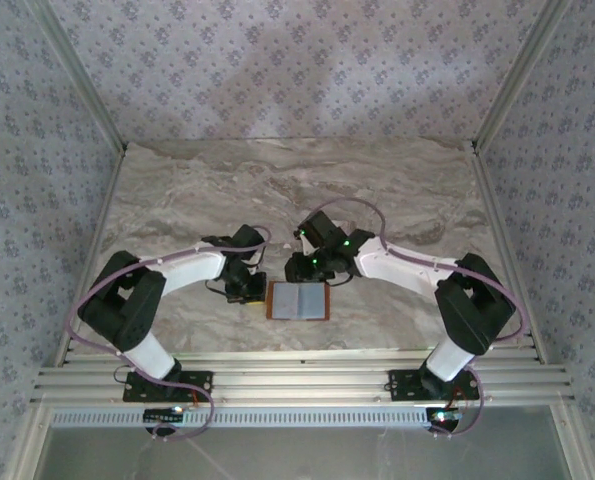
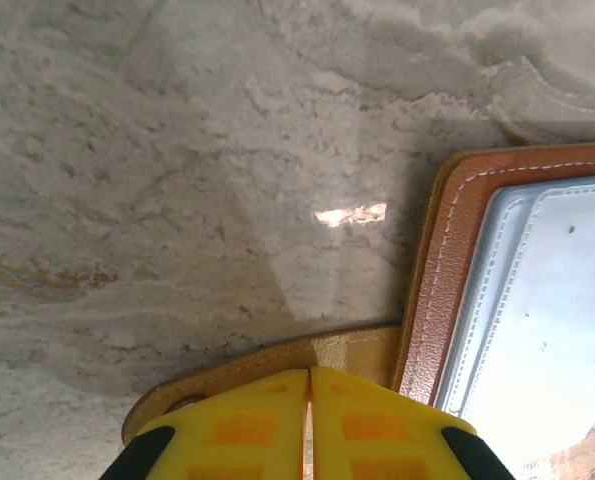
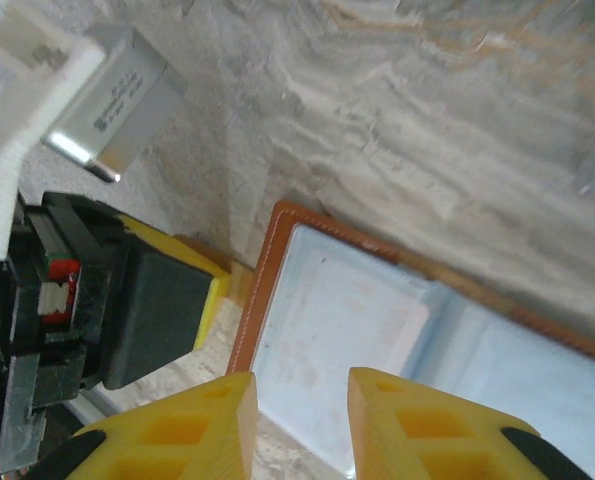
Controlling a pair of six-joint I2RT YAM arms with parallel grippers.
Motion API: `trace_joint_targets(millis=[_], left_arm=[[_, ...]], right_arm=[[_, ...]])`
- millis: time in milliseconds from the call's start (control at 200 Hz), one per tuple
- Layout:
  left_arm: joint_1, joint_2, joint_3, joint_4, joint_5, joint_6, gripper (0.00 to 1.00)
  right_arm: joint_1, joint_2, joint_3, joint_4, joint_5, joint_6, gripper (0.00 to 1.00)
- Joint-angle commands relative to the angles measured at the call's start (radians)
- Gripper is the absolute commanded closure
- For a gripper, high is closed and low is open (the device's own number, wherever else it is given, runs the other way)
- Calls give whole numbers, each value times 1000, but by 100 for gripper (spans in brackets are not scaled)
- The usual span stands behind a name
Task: Take the credit cards out of the card holder
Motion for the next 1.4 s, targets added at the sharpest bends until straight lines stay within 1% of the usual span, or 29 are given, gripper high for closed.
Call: trace_joint_targets(millis=[0, 75, 250, 410, 620, 790, 1014, 1289, 1379, 1394], left_arm=[[7, 23, -34, 15, 5, 16, 89], [8, 24, -40, 21, 9, 13, 90], [7, 24, -44, 22, 12, 12, 89], [6, 11, -49, 19, 8, 7, 89], [8, 1, -57, 19, 7, 0, 89], [9, 1, -56, 16, 8, -1, 90], [9, 4, -53, 17, 7, 0, 89], [9, 16, -47, 19, 11, 4, 89], [9, 22, -42, 18, 12, 6, 89], [9, 23, -41, 18, 13, 5, 89]], right_arm=[[31, -7, -21, 42, -25, 115, 66], [38, 8, -30, 73, -60, 131, 65], [60, 93, -14, 136, -133, 153, 64], [80, 165, 20, 148, -142, 159, 64], [88, 199, 19, 164, -137, 165, 64], [87, 218, 9, 113, -94, 155, 64], [93, 209, 28, -34, 6, 122, 62], [103, 170, 87, -220, 146, 82, 56], [110, 173, 115, -296, 200, 71, 54], [112, 174, 146, -312, 212, 69, 54]])
